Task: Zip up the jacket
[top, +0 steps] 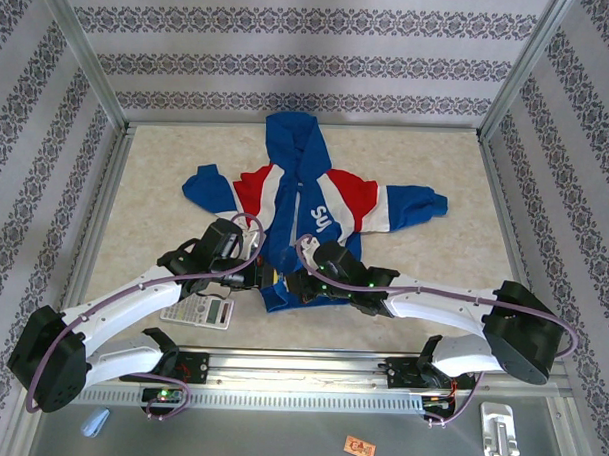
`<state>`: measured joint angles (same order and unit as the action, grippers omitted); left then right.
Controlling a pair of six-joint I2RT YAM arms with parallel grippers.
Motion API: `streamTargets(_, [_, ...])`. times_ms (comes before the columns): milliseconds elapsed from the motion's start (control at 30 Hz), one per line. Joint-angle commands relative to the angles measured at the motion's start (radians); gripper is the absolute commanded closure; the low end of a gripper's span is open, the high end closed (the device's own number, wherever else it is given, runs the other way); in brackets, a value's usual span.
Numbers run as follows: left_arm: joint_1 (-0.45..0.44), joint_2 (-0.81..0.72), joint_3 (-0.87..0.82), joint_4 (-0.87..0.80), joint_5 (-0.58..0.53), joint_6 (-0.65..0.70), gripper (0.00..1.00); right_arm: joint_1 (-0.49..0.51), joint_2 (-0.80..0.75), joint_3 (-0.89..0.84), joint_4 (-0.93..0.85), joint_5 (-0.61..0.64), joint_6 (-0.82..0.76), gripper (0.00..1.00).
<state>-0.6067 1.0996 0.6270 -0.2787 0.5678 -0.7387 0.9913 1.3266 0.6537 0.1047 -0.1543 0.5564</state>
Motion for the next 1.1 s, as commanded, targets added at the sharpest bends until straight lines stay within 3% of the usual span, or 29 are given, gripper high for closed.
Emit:
streamTargets(0, [0.007,0.002,0.017,-0.022,0.008,0.022,1.00,0.009,0.023,0.015,-0.005,-0.005,-0.014,0.87])
streamTargets(300, [0.007,0.000,0.015,-0.020,0.006,0.018,1.00,0.015,0.061,0.024,-0.001,-0.005,-0.031,0.74])
streamTargets(433, [0.007,0.003,0.017,-0.022,0.006,0.019,1.00,0.019,0.075,0.024,0.001,-0.001,-0.040,0.73])
streamTargets(700, [0.007,0.001,0.017,-0.043,0.024,0.039,1.00,0.029,0.024,0.034,-0.076,0.032,-0.085,1.00])
streamTargets(1067, [0.005,-0.022,-0.024,-0.153,0.068,0.093,1.00,0.029,0.029,0.104,-0.189,0.048,-0.124,1.00])
